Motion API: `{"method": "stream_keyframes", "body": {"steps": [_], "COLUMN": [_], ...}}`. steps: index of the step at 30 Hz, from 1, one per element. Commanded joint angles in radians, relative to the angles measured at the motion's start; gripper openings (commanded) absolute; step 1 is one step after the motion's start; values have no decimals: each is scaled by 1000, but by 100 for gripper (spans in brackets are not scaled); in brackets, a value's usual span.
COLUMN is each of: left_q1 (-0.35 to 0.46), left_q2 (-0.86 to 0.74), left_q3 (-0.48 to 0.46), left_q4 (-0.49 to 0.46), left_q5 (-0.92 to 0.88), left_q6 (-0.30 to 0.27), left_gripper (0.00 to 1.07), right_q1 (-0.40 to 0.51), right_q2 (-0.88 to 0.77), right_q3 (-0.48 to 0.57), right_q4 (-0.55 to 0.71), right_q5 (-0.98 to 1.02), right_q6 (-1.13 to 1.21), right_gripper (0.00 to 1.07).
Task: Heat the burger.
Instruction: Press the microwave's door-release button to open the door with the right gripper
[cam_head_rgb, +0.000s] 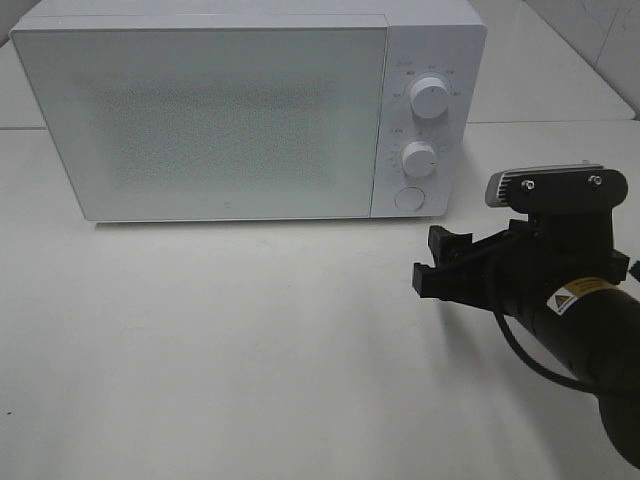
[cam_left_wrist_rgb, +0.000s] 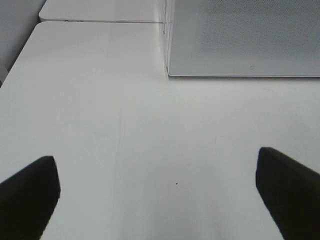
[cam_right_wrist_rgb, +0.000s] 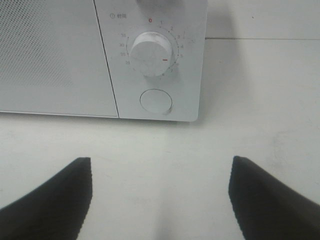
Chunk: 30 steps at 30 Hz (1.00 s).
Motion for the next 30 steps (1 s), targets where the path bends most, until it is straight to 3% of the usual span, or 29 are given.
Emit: {"method": "stream_keyframes", "body": {"steps": [1, 6, 12, 15, 17, 18, 20, 22, 23, 27, 29, 30], "left_q1": [-3, -3, -3, -3, -3, -3, -3, -3, -3, -3, -3, -3], "left_q2": [-23, -23, -23, -23, -23, -23, -23, -23, -23, -23, -23, -23], "left_q3": [3, 3, 3, 3, 3, 3, 3, 3, 3, 3, 3, 3], "left_q4": [-11, -11, -11, -11, -11, -11, -11, -11, -11, -11, -11, -11], "left_q5": [-5, -5, -5, -5, -5, -5, -5, -5, -5, -5, -5, -5], "left_q6": [-3, -3, -3, -3, -3, -3, -3, -3, -3, -3, -3, -3], "left_gripper": [100, 100, 100, 100, 100, 100, 100, 100, 100, 100, 100, 100], "right_q1": [13, 13, 13, 13, 13, 13, 13, 13, 13, 13, 13, 13], "right_q2": [2, 2, 2, 2, 2, 2, 2, 2, 2, 2, 2, 2], "right_q3": [-1, -1, -1, -1, -1, -1, -1, -1, -1, -1, -1, -1], "right_q4": [20, 20, 20, 20, 20, 20, 20, 20, 20, 20, 20, 20], "right_q5": [-25, -25, -25, -25, -25, -25, -25, -25, -24, -24, -24, -24], "right_q6": [7, 43, 261, 438, 682, 682, 1012, 1076, 1214, 1357, 1480, 1480], "right_gripper": [75, 75, 75, 75, 72, 72, 66, 64, 60, 51, 38, 38]}}
